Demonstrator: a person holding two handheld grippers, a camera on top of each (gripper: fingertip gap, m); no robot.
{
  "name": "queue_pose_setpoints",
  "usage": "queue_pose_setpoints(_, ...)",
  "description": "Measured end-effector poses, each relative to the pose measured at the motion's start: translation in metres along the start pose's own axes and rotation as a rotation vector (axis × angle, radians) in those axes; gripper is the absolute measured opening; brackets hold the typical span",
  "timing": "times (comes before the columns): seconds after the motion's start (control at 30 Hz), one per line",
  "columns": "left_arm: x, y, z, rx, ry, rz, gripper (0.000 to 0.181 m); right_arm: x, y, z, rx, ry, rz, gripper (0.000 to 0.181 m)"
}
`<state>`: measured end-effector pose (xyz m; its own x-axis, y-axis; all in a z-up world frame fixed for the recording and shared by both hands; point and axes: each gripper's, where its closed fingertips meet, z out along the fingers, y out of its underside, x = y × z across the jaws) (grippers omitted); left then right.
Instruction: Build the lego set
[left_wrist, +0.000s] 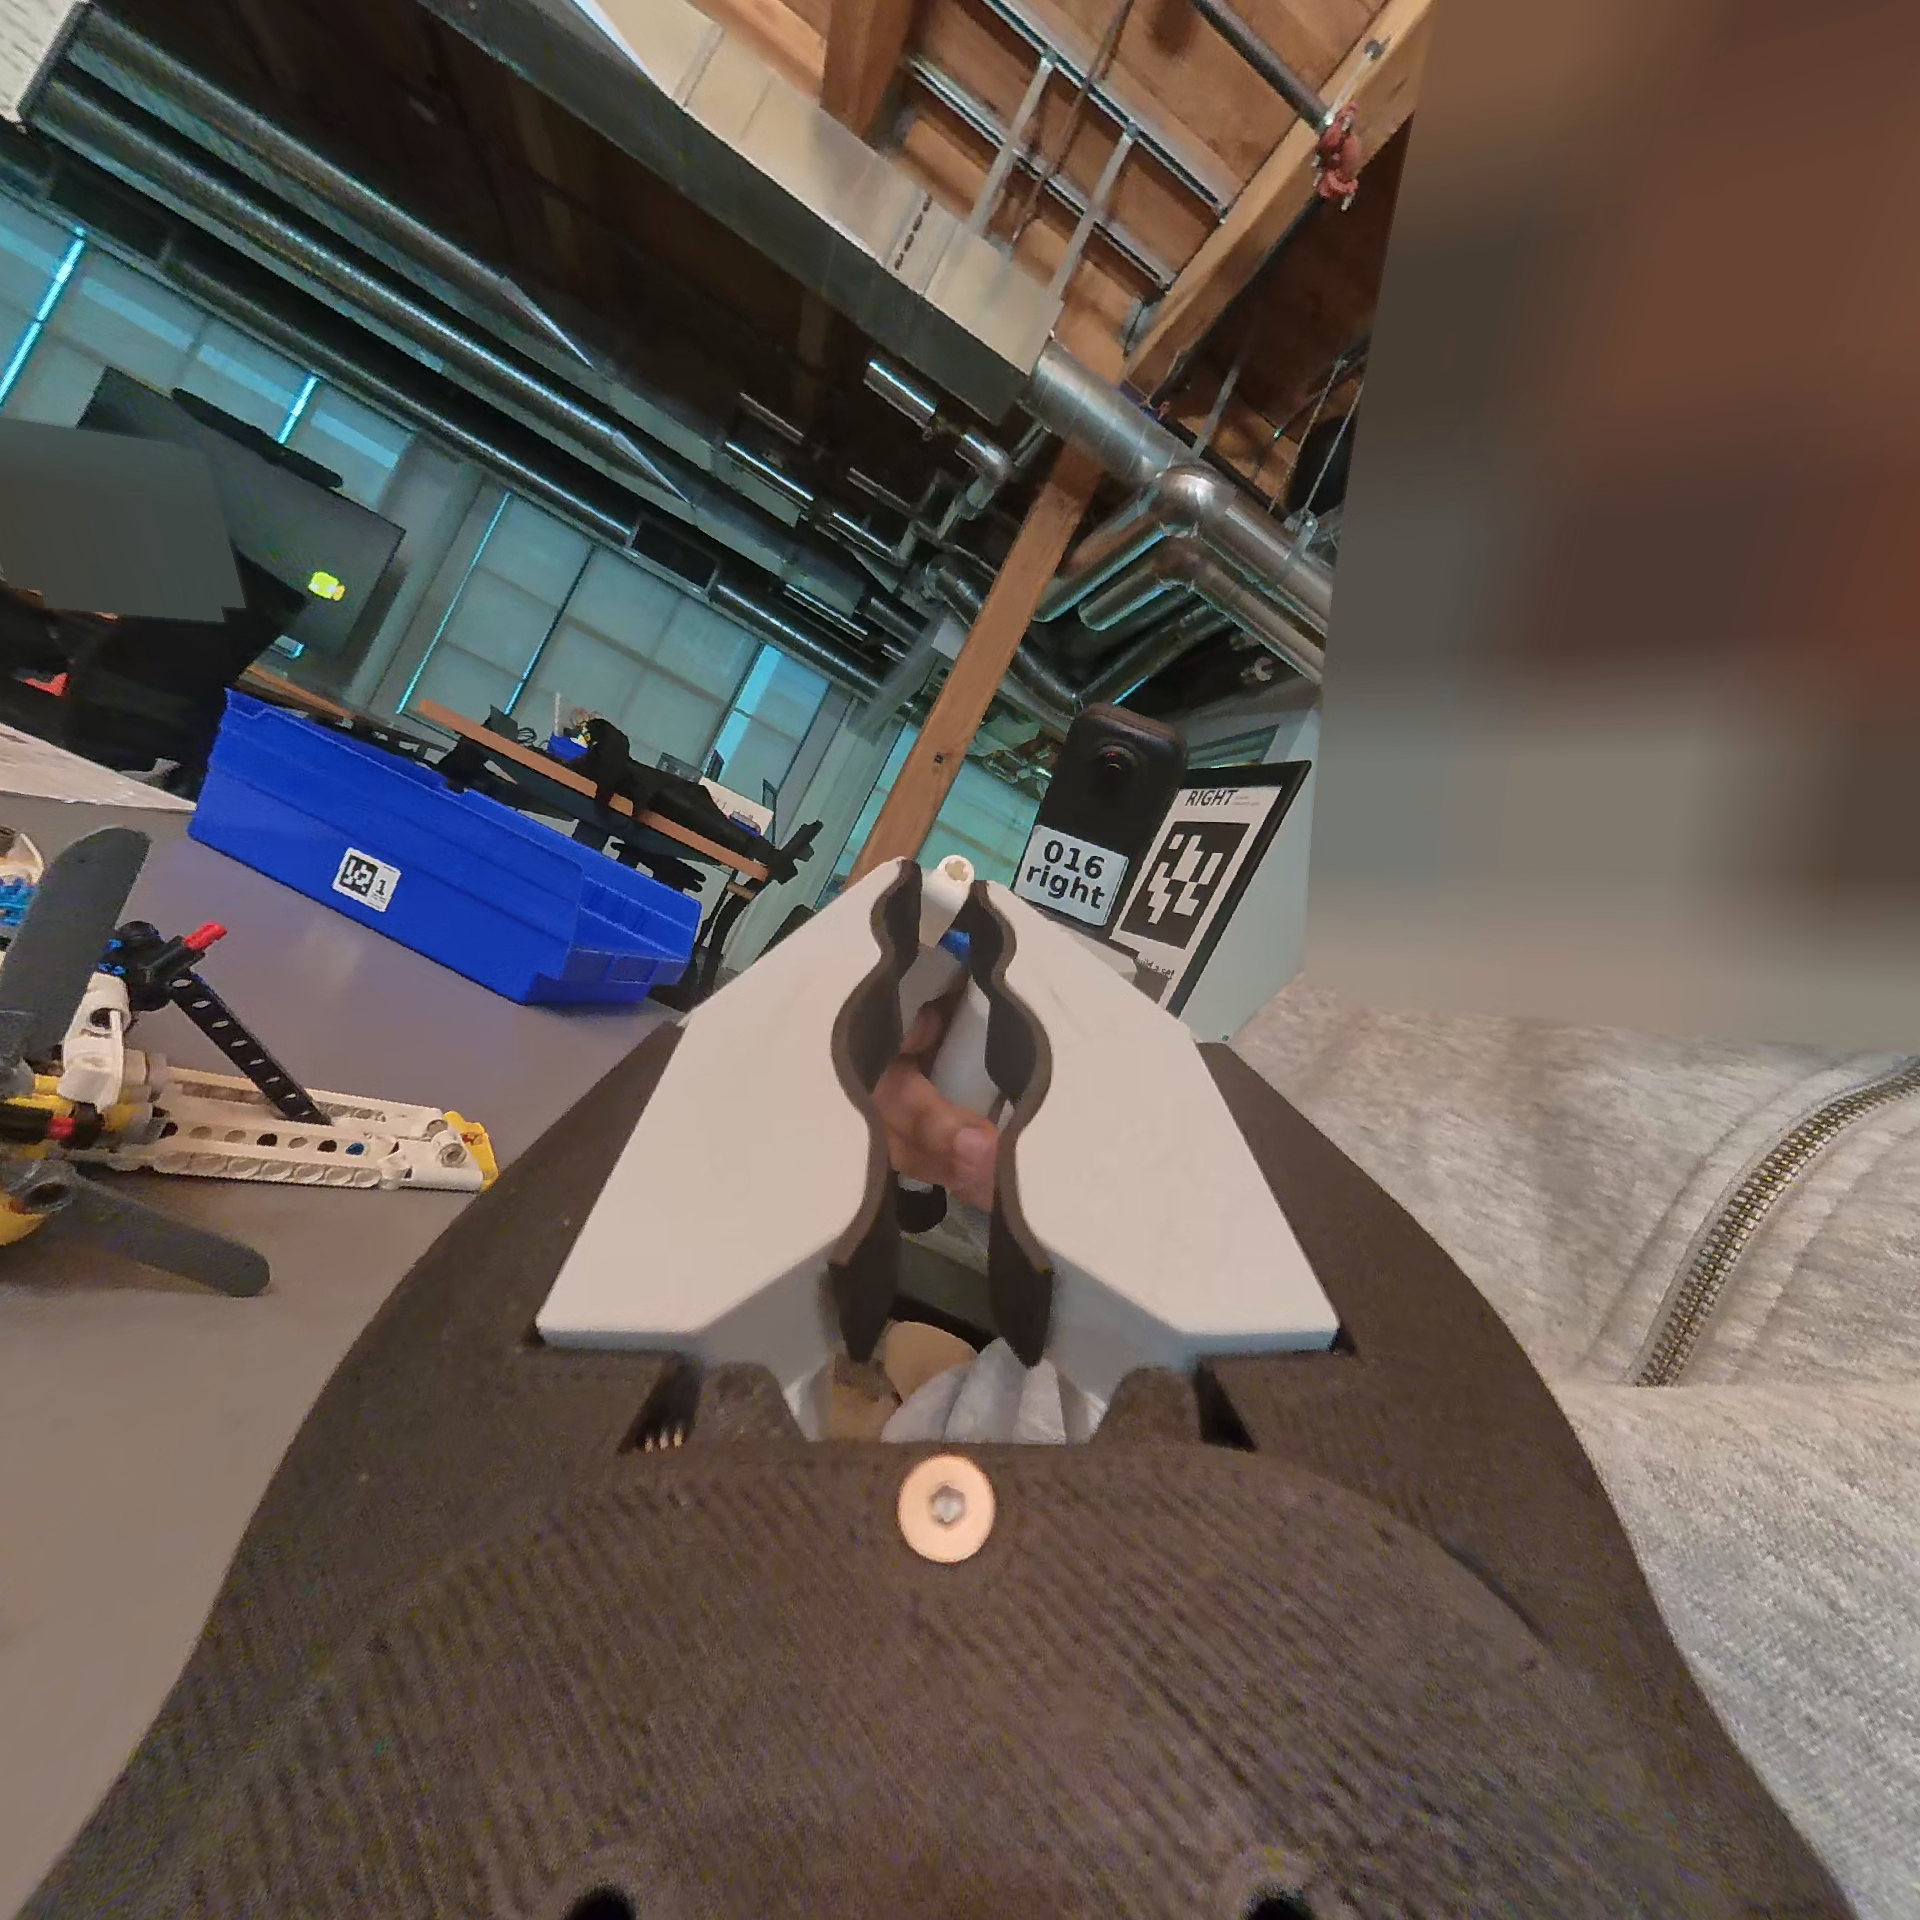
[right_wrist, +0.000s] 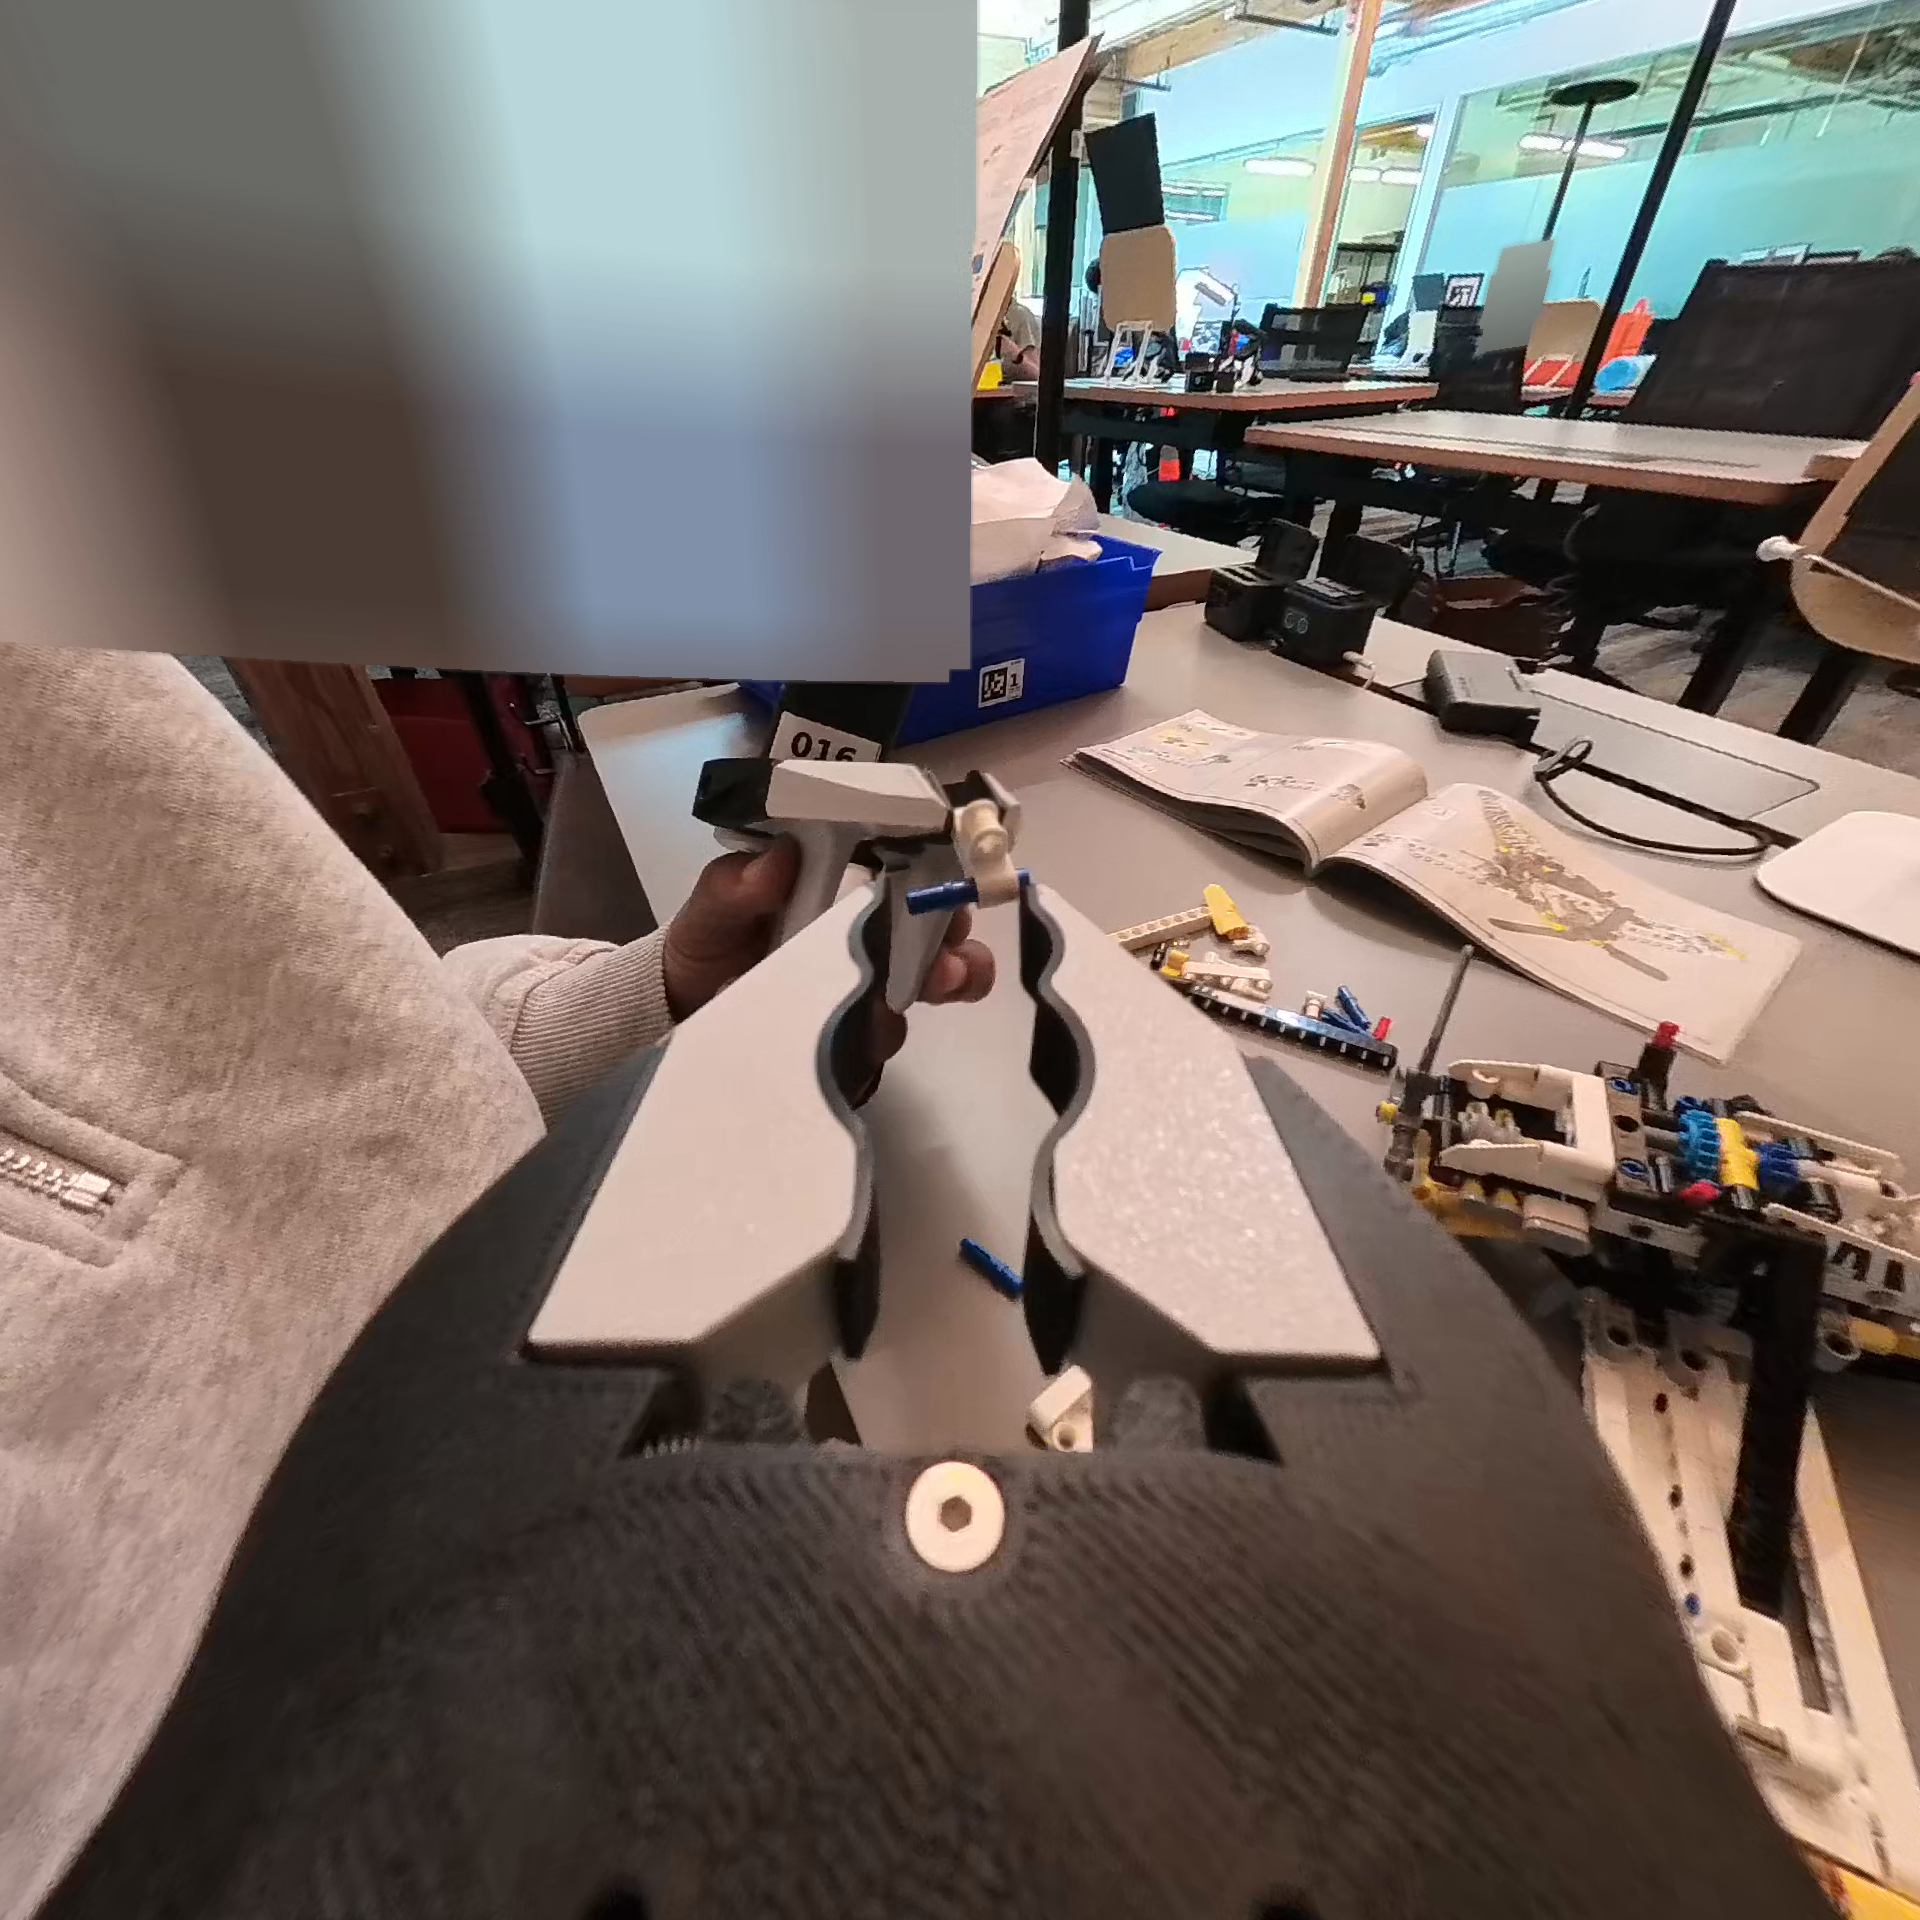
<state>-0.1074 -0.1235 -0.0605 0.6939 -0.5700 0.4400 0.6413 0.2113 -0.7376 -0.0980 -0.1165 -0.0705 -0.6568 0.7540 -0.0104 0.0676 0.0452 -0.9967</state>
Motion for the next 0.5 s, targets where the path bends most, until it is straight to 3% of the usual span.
queue_pose_setpoints(0.5, -0.0001, 0.0021, 0.0016, -0.01, -0.001, 0.001, 0.006, 0.0005, 0.0011, -0.0021, -0.005, 0.03, -0.056, 0.021)
